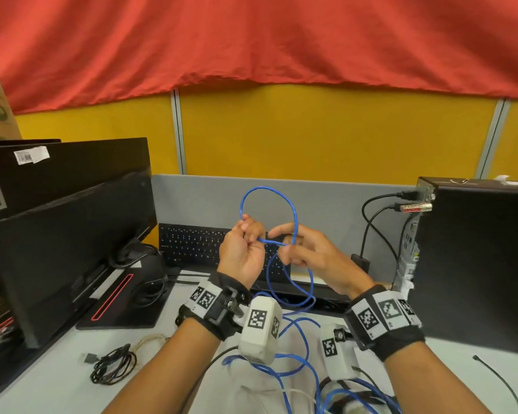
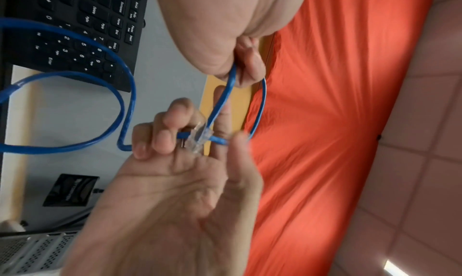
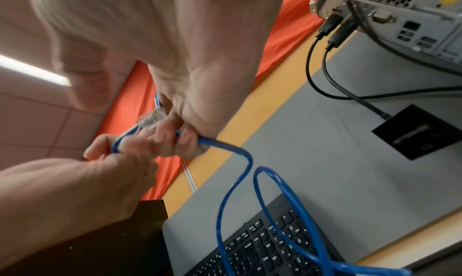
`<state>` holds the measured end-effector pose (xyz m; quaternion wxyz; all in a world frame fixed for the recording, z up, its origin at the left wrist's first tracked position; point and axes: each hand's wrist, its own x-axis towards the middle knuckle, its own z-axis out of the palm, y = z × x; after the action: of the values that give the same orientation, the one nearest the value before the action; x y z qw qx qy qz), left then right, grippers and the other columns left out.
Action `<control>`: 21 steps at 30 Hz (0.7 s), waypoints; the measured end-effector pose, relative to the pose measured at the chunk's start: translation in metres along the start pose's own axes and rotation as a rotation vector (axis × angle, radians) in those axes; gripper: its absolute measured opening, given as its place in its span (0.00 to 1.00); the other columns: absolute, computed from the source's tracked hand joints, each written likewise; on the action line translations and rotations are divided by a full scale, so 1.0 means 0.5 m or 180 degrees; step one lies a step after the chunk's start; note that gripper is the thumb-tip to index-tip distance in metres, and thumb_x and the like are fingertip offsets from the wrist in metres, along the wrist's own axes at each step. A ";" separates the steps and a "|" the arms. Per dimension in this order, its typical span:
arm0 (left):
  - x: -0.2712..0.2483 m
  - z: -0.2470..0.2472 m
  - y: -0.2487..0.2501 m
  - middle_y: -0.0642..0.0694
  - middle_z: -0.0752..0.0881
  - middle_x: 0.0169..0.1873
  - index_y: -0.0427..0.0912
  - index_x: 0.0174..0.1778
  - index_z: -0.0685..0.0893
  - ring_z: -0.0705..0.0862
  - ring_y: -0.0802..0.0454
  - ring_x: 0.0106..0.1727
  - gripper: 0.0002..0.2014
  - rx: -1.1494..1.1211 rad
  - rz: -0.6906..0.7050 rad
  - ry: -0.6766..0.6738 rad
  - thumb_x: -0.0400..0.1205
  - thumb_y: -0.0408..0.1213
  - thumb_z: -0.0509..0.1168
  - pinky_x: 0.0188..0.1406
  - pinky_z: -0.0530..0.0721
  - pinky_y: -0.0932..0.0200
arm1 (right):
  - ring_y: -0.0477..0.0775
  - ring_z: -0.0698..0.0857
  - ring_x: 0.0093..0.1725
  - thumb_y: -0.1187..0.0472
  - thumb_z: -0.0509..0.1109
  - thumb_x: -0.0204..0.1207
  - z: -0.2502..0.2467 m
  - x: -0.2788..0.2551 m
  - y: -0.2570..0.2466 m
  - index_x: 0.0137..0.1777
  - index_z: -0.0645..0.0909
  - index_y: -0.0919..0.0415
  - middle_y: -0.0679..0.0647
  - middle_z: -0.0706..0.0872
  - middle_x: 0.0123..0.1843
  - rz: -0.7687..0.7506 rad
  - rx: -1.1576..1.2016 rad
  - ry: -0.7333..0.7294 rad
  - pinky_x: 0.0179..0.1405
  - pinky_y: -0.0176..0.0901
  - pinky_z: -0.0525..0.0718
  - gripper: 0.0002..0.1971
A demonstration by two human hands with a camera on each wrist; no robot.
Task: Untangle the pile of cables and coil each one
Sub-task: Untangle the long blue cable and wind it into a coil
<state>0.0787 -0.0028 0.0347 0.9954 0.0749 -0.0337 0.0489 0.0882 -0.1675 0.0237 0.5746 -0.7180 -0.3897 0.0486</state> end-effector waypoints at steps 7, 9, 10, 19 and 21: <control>-0.004 -0.061 0.015 0.40 0.83 0.50 0.36 0.63 0.80 0.84 0.49 0.49 0.10 0.4185 0.0426 0.0196 0.87 0.28 0.60 0.54 0.87 0.51 | 0.47 0.84 0.36 0.60 0.72 0.84 -0.020 0.007 0.014 0.48 0.89 0.59 0.54 0.89 0.36 0.0071 -0.0687 0.0894 0.48 0.45 0.84 0.06; -0.009 -0.080 0.023 0.46 0.77 0.64 0.42 0.75 0.74 0.80 0.53 0.60 0.24 0.5620 0.1361 0.0169 0.83 0.33 0.70 0.62 0.82 0.57 | 0.45 0.87 0.39 0.60 0.72 0.83 -0.026 0.008 0.016 0.46 0.90 0.58 0.53 0.92 0.41 0.0206 -0.1403 0.0845 0.48 0.44 0.87 0.07; -0.014 -0.082 0.025 0.50 0.75 0.64 0.44 0.76 0.72 0.78 0.56 0.59 0.29 0.5916 0.2000 -0.0135 0.80 0.33 0.73 0.60 0.80 0.62 | 0.45 0.88 0.40 0.60 0.72 0.83 -0.027 0.009 0.016 0.45 0.90 0.58 0.52 0.92 0.41 0.0274 -0.1714 0.0780 0.48 0.45 0.87 0.07; -0.030 -0.051 0.020 0.53 0.85 0.55 0.48 0.71 0.77 0.86 0.57 0.47 0.28 0.6749 0.2115 -0.2244 0.76 0.31 0.77 0.53 0.88 0.51 | 0.43 0.90 0.32 0.59 0.77 0.80 -0.013 0.012 -0.002 0.63 0.81 0.58 0.48 0.91 0.32 0.0300 -0.1576 0.0473 0.34 0.30 0.83 0.14; -0.028 -0.049 0.021 0.48 0.89 0.52 0.43 0.65 0.79 0.89 0.54 0.44 0.21 0.6828 0.1969 -0.2103 0.77 0.29 0.76 0.49 0.90 0.49 | 0.44 0.90 0.32 0.57 0.76 0.80 -0.015 0.013 -0.003 0.64 0.78 0.56 0.54 0.91 0.33 0.0362 -0.1561 0.0464 0.34 0.31 0.82 0.16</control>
<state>0.0653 0.0101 0.0109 0.3097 0.8765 -0.2497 0.2712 0.0959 -0.1696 0.0299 0.4062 -0.8583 -0.3064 -0.0669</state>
